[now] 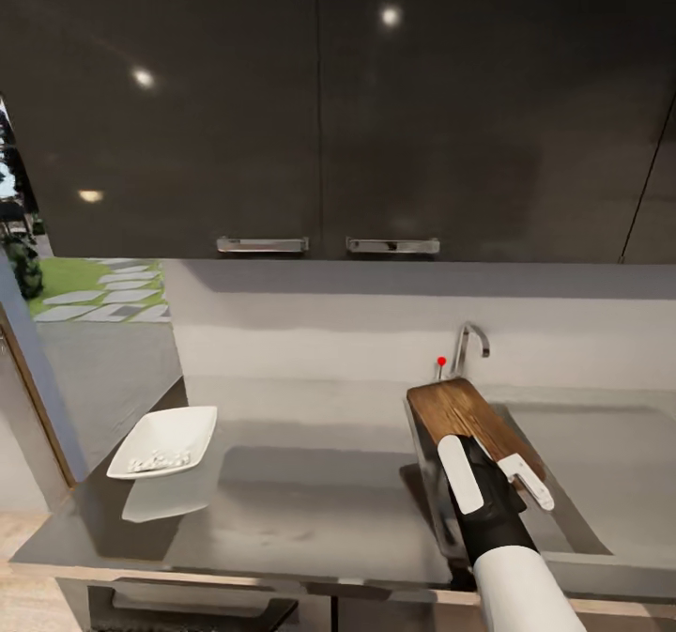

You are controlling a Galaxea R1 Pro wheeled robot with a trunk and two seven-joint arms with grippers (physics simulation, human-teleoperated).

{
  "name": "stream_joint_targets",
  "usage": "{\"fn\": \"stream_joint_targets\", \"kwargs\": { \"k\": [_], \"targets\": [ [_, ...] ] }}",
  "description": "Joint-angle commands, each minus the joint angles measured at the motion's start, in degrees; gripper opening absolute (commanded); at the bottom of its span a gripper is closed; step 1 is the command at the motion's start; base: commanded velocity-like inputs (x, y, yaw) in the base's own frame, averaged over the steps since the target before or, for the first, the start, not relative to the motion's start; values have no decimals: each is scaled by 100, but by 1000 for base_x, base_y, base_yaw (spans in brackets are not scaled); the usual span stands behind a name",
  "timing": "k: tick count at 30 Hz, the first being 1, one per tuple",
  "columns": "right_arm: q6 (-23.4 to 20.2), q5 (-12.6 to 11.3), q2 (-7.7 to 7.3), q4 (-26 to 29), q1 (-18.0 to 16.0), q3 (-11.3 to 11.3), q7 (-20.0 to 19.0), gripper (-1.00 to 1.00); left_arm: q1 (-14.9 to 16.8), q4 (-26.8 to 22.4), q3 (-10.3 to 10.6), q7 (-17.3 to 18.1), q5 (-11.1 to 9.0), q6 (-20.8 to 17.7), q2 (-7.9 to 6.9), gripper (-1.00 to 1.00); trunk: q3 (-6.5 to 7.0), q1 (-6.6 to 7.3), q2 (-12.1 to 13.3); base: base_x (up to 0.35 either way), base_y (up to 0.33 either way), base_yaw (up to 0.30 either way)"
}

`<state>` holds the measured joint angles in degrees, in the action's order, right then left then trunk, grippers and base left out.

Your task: In the kitchen, take the Vidalia onion out of the sink, dice it on the chopping board with the paring knife, put the diced onion into the bowl on the countertop, then place both the paring knife and the chopping board into the sink.

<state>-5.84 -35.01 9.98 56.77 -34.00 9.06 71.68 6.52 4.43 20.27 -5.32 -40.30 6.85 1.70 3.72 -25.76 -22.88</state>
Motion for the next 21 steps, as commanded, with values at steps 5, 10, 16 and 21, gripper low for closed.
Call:
{"fn": "stream_joint_targets", "kwargs": {
  "k": [5,10,16,21],
  "targets": [
    [-24,-27,1,-182,-1,169,-13,-100,7,23,47,-4,-31,32,6,100,-2,-2,-4,0,-285,48],
    [99,-124,1,-457,-1,734,-37,-100,7,23,47,-4,-31,29,6,100,-2,-2,-4,0,-55,3],
    [269,-137,1,-698,-1,827,-33,-100,7,23,47,-4,-31,29,6,100,-2,-2,-4,0,-4,0],
    [450,-130,1,-741,-1,823,-1,-100,7,23,47,-4,-31,34,6,100,-2,-2,-4,0,0,0]
  ]
}}
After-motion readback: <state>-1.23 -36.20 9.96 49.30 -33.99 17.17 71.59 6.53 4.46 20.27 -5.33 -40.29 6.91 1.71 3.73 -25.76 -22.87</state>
